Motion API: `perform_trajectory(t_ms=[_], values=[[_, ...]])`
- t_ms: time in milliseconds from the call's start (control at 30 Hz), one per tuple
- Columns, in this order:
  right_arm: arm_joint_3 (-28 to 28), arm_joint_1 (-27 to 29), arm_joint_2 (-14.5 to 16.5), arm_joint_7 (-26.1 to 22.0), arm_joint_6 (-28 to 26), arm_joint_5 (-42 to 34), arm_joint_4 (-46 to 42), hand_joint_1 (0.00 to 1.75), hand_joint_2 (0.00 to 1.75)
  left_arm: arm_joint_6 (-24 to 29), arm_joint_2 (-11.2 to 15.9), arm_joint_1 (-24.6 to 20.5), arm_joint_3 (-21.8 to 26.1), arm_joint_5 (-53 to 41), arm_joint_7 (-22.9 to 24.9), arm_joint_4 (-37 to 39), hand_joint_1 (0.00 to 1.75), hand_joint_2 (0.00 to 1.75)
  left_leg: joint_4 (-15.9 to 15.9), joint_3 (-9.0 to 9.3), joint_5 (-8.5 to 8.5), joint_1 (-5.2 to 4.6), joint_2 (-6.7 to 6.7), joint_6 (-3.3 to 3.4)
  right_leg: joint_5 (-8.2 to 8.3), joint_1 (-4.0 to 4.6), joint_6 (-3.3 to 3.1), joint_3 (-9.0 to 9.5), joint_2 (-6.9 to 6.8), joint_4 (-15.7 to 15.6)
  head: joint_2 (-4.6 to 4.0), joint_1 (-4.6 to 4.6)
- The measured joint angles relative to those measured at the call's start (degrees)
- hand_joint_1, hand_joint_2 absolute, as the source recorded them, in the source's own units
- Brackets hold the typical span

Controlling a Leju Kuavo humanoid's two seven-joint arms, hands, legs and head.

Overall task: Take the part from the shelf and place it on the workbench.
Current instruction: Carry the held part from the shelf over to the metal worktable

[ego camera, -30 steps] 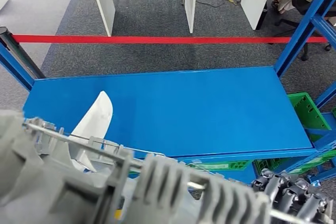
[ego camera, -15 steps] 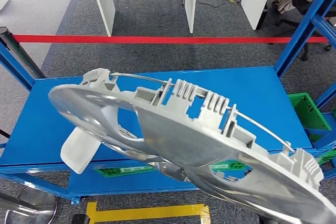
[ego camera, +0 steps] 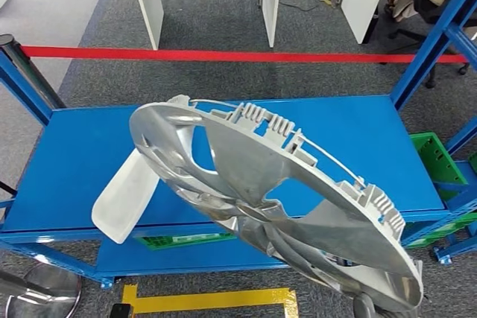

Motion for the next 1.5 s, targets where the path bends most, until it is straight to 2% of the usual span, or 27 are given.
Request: perform_trajectory(t_ms=[67, 100, 133, 200, 267, 300, 367, 433, 533, 600, 667, 700, 767, 833, 900, 933, 967, 1000, 1067, 1100, 1167, 1200, 1267, 1333, 1400, 1433, 1500], values=[[-0.2, 0.2, 0.0, 0.0, -0.1, 0.1, 0.3, 1.75, 1.75, 0.0, -0.2, 0.2, -0.1, 0.0, 0.0, 0.1, 0.0, 1.75, 0.1, -0.5, 0.18, 0.16, 0.44, -0.11, -3.22, -0.48, 0.65, -2.55, -0.42, 7.1, 0.0, 0.08], [-0.3, 0.3, 0.0, 0.0, -0.2, 0.1, 0.4, 1.75, 1.75, 0.1, -0.3, 0.3, -0.1, -0.1, 0.0, 0.1, 0.0, 1.75, 0.3, -0.73, 0.26, 0.3, 0.64, -0.24, -3.39, -0.75, 1.0, -2.92, -0.52, 8.7, 0.0, 0.05], [-0.4, 0.3, 0.0, 0.0, -0.2, 0.1, 0.5, 1.75, 1.75, 0.1, -0.4, 0.3, -0.2, -0.2, 0.0, 0.2, 0.0, 1.75, 0.4, -0.96, 0.32, 0.51, 0.78, -0.43, -2.5, -1.06, 1.39, -2.25, -0.64, 8.2, 0.0, 0.06], [-0.6, 0.3, 0.0, 0.0, -0.2, 0.2, 0.7, 1.75, 1.75, 0.2, -0.6, 0.3, -0.5, -0.4, 0.0, 0.2, 0.0, 1.75, 1.1, -1.39, 0.26, 1.05, 0.89, -1.08, 0.56, -1.68, 2.35, 1.81, -1.03, 1.5, 0.0, 0.08], [-0.8, 0.2, 0.0, 0.0, -0.2, 0.2, 0.9, 1.75, 1.75, 0.3, -0.7, 0.3, -0.8, -0.5, 0.0, 0.2, 0.0, 1.75, 1.9, -1.98, 0.17, 1.2, 0.84, -2.06, 2.0, -1.79, 2.61, 5.46, -1.16, -4.5, 0.0, 0.37], [-0.9, 0.2, 0.0, 0.0, -0.2, 0.3, 1.1, 1.75, 1.75, 0.3, -0.7, 0.3, -0.9, -0.6, 0.0, 0.2, 0.0, 1.75, 2.3, -2.25, 0.24, 1.15, 0.8, -2.52, 1.89, -1.71, 2.36, 6.12, -1.07, -5.7, 0.0, 0.47], [-1.0, 0.2, 0.1, 0.0, -0.1, 0.4, 1.4, 1.75, 1.75, 0.4, -0.8, 0.3, -1.0, -0.6, 0.0, 0.2, 0.0, 1.75, 2.6, -2.61, 0.57, 1.06, 0.77, -3.23, 2.02, -1.59, 1.26, 5.58, -0.84, -5.4, 0.0, 0.53], [-1.1, 0.1, 0.2, 0.0, -0.1, 0.6, 1.8, 1.75, 1.75, 0.5, -0.8, 0.4, -1.1, -0.5, 0.0, 0.3, 0.0, 1.75, 3.7, -3.17, -0.71, 1.19, 0.73, -3.79, 2.42, -1.59, 0.19, 4.9, -0.88, -5.3, 0.0, 0.37], [-1.3, 0.0, 0.5, 0.0, 0.0, 0.6, 2.1, 1.75, 1.75, 0.6, -0.8, 0.4, -1.1, -0.5, 0.0, 0.3, 0.0, 1.75, 12.1, -5.85, -7.57, 1.23, 0.67, -4.16, 3.6, -1.21, -1.21, 3.37, -1.02, -5.3, 0.0, 0.01], [-1.4, 0.0, 0.6, 0.0, 0.0, 0.7, 2.4, 1.75, 1.75, 0.6, -0.8, 0.4, -1.1, -0.5, 0.0, 0.3, 0.0, 1.75, 17.6, -6.84, -10.15, 1.1, 0.66, -3.88, 4.52, -0.67, -1.65, 2.17, -1.06, -5.3, 0.0, -0.03], [-1.6, 0.0, 0.7, 0.0, 0.0, 0.8, 2.7, 1.75, 1.75, 0.7, -0.8, 0.4, -1.1, -0.3, 0.0, 0.3, 0.0, 1.75, 16.0, -4.53, -8.33, 0.72, 0.61, -2.9, 5.43, -0.01, -1.92, 1.05, -1.01, -5.3, 0.0, -0.03], [-1.7, -0.1, 0.7, 0.0, 0.1, 0.9, 2.8, 1.75, 1.75, 0.8, -0.8, 0.4, -1.1, -0.2, 0.0, 0.3, 0.0, 1.75, 12.4, -2.08, -6.64, 0.34, 0.53, -2.03, 5.9, 0.26, -2.01, 0.56, -0.95, -5.3, 0.0, -0.02], [-1.8, -0.2, 1.0, 0.0, 0.3, 1.3, 2.9, 1.75, 1.75, 1.2, -0.7, 0.3, -1.1, 0.1, -0.1, 0.3, 0.0, 1.75, 4.3, 2.8, -5.14, -0.42, 0.4, -0.41, 6.81, 0.57, -1.89, -0.16, -0.9, -5.4, 0.0, 0.05], [-1.9, -0.6, 1.2, 0.0, 0.5, 1.7, 3.3, 1.75, 1.75, 1.4, -0.7, 0.3, -1.1, 0.3, -0.2, 0.3, 0.0, 1.75, 0.5, 4.6, -5.04, -1.06, 0.25, 0.06, 7.76, 0.21, -1.33, -0.44, -1.01, -5.6, 0.0, 0.0], [-2.0, -1.0, 1.3, 0.0, 0.8, 2.3, 3.6, 1.75, 1.75, 1.7, -0.9, 0.4, -1.1, 0.7, -0.3, 0.4, 0.0, 1.75, -0.4, 4.18, -3.67, -1.22, 0.27, -0.03, 8.5, -0.12, -0.64, -0.57, -1.05, -6.0, 0.0, -0.14], [-2.0, -1.1, 1.4, 0.0, 0.9, 2.6, 3.8, 1.75, 1.75, 2.0, -1.0, 0.4, -1.1, 1.0, -0.3, 0.4, 0.0, 1.75, -0.9, 3.8, -2.89, -1.09, 0.4, 0.07, 7.82, -0.12, -0.37, -0.86, -1.03, -5.7, 0.0, -0.15], [-2.0, -1.2, 1.5, 0.0, 1.1, 2.9, 3.9, 1.75, 1.75, 2.4, -1.2, 0.3, -1.0, 1.2, -0.3, 0.4, 0.0, 1.75, -1.4, 3.27, -2.07, -0.89, 0.53, 0.18, 6.22, -0.09, -0.11, -1.38, -1.0, -4.8, 0.0, -0.04], [-2.1, -1.3, 1.6, 0.0, 1.3, 3.2, 4.1, 1.75, 1.75, 2.8, -1.5, 0.3, -1.0, 1.4, -0.3, 0.5, 0.0, 1.75, -1.6, 2.62, -1.33, -0.72, 0.67, 0.2, 3.51, -0.18, 0.14, -2.08, -0.98, -2.7, 0.0, 0.08], [-2.1, -1.6, 1.6, 0.0, 1.9, 3.9, 4.5, 1.75, 1.75, 3.3, -2.2, 0.4, -1.0, 1.7, -0.4, 0.5, 0.0, 1.75, -1.4, 0.9, -0.08, -0.65, 0.81, 0.23, -1.7, -0.46, 0.77, -3.53, -0.98, 4.0, 0.0, 0.27], [-2.1, -1.7, 1.6, 0.0, 2.2, 4.3, 4.7, 1.75, 1.75, 3.3, -2.5, 0.5, -1.0, 1.8, -0.6, 0.5, 0.0, 1.75, -1.2, -0.09, 0.56, -0.58, 0.91, 0.07, -2.69, -0.63, 1.11, -3.74, -0.99, 7.1, 0.0, 0.31], [-2.1, -1.9, 1.7, 0.0, 2.8, 5.0, 5.1, 1.75, 1.75, 3.3, -2.8, 0.5, -1.0, 1.9, -0.9, 0.6, 0.0, 1.75, -0.5, -2.14, 1.64, -0.25, 1.07, -0.41, -0.54, -1.02, 1.81, -1.95, -1.04, 8.4, 0.0, 0.3], [-2.2, -2.0, 1.8, 0.0, 2.9, 5.3, 5.2, 1.75, 1.75, 3.1, -2.9, 0.5, -1.0, 1.9, -1.1, 0.6, 0.0, 1.75, 0.0, -3.11, 2.05, -0.02, 1.11, -0.75, 1.24, -1.29, 2.21, 0.35, -1.09, 6.1, 0.0, 0.3], [-2.2, -2.7, 2.0, 0.0, 2.8, 6.0, 5.5, 1.75, 1.75, 2.4, -2.7, 0.5, -1.0, 1.7, -1.2, 0.6, 0.0, 1.75, 1.4, -4.82, 2.61, 0.22, 1.1, -1.47, 1.58, -1.6, 2.69, 6.14, -1.07, -1.7, 0.01, 0.39], [-2.2, -3.1, 2.2, 0.0, 2.4, 6.4, 5.7, 1.75, 1.75, 1.8, -2.4, 0.4, -1.0, 1.6, -1.4, 0.7, 0.0, 1.75, 2.5, -5.81, 3.16, 0.12, 1.06, -2.11, -0.36, -1.51, 2.01, 9.04, -0.97, -6.7, 0.01, 0.54], [-2.1, -3.1, 2.2, 0.0, 1.8, 6.8, 5.8, 1.75, 1.75, 1.7, -2.2, 0.5, -1.0, 1.7, -1.5, 0.8, 0.0, 1.75, 2.9, -6.17, 3.71, 0.17, 0.99, -2.66, -0.45, -1.39, 0.65, 8.67, -1.01, -7.2, 0.0, 0.61], [-2.1, -3.1, 2.2, 0.0, 1.5, 6.9, 5.9, 1.75, 1.75, 1.9, -2.2, 0.6, -1.0, 1.8, -1.5, 0.8, 0.0, 1.75, 3.2, -6.39, 3.14, 0.28, 0.92, -2.94, -0.06, -1.39, 0.09, 8.25, -1.08, -7.1, 0.0, 0.58], [-2.1, -3.1, 2.3, 0.0, 1.1, 7.0, 5.9, 1.75, 1.75, 2.4, -2.4, 0.7, -1.0, 1.9, -1.6, 0.9, 0.0, 1.75, 6.3, -7.31, -0.94, 0.46, 0.8, -3.55, 1.01, -1.45, -0.88, 7.07, -1.27, -7.0, 0.0, 0.47]])
